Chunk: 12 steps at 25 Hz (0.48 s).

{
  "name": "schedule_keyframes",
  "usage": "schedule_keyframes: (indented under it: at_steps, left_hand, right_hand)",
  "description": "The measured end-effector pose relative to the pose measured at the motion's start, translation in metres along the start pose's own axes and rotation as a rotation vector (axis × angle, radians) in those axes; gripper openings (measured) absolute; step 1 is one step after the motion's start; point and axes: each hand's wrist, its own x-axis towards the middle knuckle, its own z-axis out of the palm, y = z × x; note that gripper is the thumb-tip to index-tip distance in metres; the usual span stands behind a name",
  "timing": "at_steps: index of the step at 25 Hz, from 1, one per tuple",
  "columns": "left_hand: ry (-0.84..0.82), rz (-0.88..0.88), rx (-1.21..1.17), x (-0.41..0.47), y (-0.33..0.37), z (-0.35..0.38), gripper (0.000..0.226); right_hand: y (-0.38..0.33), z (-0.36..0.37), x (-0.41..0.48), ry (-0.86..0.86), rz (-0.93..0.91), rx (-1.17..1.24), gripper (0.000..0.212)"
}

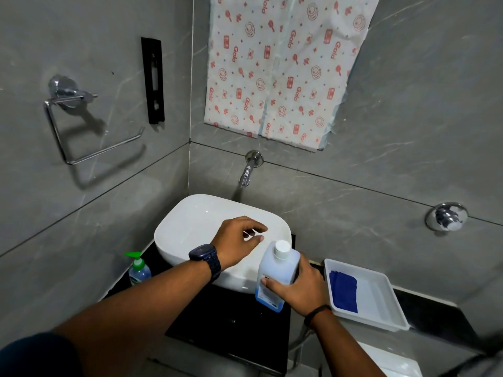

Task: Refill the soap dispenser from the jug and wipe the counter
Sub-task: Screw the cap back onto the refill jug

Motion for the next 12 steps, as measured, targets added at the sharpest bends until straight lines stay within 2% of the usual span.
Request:
schedule_keyframes:
  at_steps: [2, 6, 9, 12]
  left_hand:
    - [0.025, 0.019, 0.003, -0.004, 0.0, 0.001, 0.011]
    - [-0.063, -0.012, 0.131, -0.008, 0.01, 0.012, 0.049]
    - [-0.031, 0.024, 0.194, -0.002, 0.013, 0.015, 0.041]
    - [-0.174, 0.116, 0.164, 0.002, 0.009, 0.014, 0.029]
  right_hand:
    - [0.003, 0.001, 0.001, -0.028, 0.004, -0.031, 0.084]
    - [-0.001, 0.004, 0.006, -0.058, 0.002, -0.052, 0.088]
    - [-0.005, 0.005, 0.009, -0.041, 0.003, -0.029, 0.088]
    - [-0.005, 0.001, 0.013, -0.054, -0.008, -0.03, 0.091]
